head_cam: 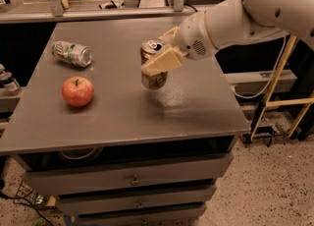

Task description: Move orange can near apple

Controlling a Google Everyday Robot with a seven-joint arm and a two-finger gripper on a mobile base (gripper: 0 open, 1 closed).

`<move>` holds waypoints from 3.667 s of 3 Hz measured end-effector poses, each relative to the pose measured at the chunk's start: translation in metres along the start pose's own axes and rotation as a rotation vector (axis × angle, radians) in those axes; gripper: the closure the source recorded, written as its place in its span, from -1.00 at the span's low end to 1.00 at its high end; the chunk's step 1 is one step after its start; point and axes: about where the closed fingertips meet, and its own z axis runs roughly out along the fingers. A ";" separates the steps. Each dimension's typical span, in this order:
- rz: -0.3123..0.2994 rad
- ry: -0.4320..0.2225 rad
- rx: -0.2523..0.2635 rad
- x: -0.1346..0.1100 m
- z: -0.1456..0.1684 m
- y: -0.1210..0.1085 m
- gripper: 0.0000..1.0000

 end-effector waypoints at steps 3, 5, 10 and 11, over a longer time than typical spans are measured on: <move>-0.049 -0.071 -0.177 -0.022 0.076 0.010 1.00; -0.060 -0.085 -0.283 -0.027 0.111 0.024 1.00; -0.082 -0.066 -0.346 -0.032 0.130 0.038 -0.74; -0.083 -0.066 -0.350 -0.033 0.131 0.039 -1.00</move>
Offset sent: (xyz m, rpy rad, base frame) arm 0.0212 0.0854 -0.0213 0.0733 0.0161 0.2005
